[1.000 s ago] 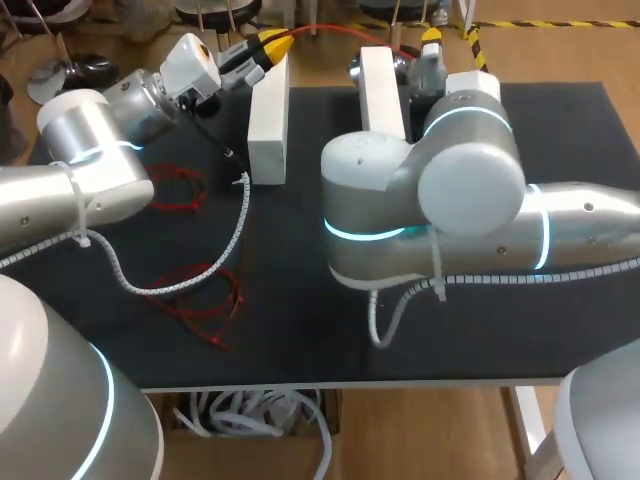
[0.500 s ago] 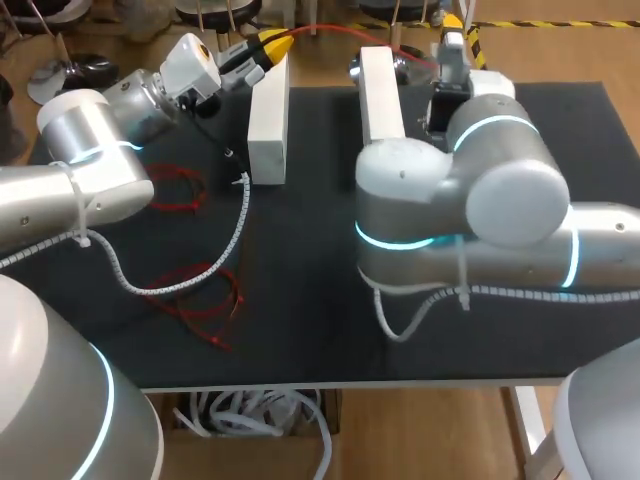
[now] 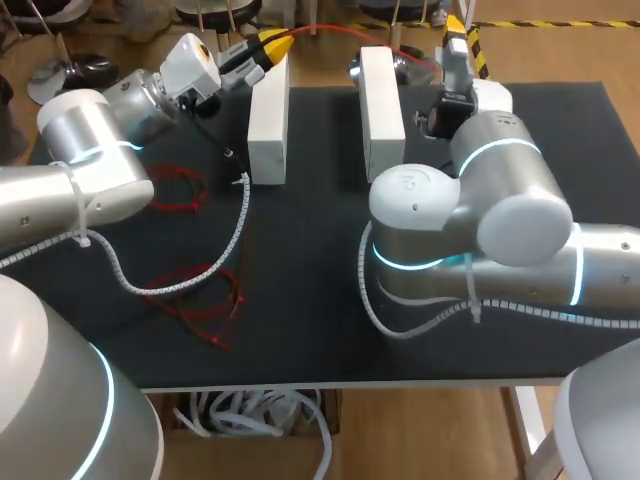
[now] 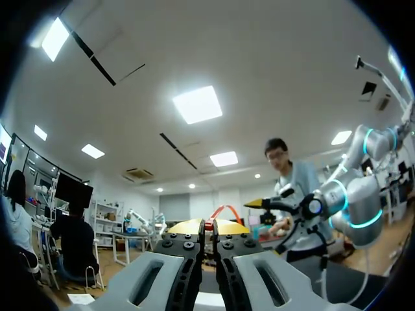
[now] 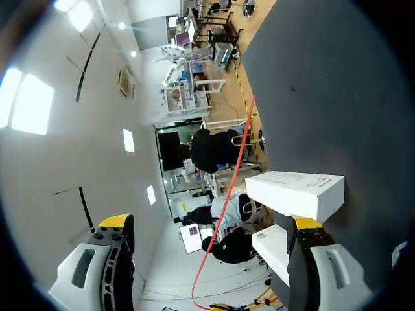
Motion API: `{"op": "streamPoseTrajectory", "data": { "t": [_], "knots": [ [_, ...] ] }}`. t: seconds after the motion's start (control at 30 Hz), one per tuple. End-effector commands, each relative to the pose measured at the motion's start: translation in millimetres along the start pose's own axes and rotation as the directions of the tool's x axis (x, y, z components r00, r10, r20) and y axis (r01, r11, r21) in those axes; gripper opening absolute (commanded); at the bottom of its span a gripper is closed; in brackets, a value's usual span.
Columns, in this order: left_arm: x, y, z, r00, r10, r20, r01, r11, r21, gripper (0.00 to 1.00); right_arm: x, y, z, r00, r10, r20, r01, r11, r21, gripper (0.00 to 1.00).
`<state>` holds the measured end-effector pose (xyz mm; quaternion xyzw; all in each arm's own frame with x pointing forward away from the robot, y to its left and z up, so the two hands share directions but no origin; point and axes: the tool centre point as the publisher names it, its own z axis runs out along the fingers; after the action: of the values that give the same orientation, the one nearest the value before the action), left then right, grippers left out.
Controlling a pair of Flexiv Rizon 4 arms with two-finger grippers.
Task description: Grab the tape and strap the tape.
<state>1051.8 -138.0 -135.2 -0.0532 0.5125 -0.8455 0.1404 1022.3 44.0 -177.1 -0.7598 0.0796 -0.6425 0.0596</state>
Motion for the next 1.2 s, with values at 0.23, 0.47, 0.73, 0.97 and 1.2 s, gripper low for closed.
{"op": "streamPoseTrajectory", "data": {
  "t": [0.23, 0.47, 0.73, 0.97, 1.2],
  "knots": [
    [-0.1, 1.5, 0, 1.000, 0.002, 0.001, -0.002, 1.000, 0.003, 0.00, 13, -15, 26, 0.999, 0.045, -0.005, -0.045, 0.995, -0.091, 1.00],
    [-0.1, 1.5, 0, 1.000, 0.002, 0.001, -0.002, 1.000, 0.003, 0.00, 26, -2, 37, 0.999, 0.038, -0.019, -0.040, 0.997, -0.068, 0.89],
    [-0.1, 1.5, 0, 1.000, 0.002, 0.001, -0.002, 1.000, 0.003, 0.00, 29, 20, 32, 1.000, -0.012, -0.013, 0.012, 0.999, -0.040, 0.44],
    [-0.1, 1.5, 0, 1.000, 0.002, 0.001, -0.002, 1.000, 0.003, 0.00, 30, 32, 29, 0.999, -0.042, 0.002, 0.042, 0.998, -0.039, 0.45],
    [-0.1, 1.5, 0, 1.000, 0.002, 0.001, -0.002, 1.000, 0.003, 0.00, 31, 41, 21, 0.998, -0.061, 0.011, 0.061, 0.998, -0.024, 0.42]
  ]
}}
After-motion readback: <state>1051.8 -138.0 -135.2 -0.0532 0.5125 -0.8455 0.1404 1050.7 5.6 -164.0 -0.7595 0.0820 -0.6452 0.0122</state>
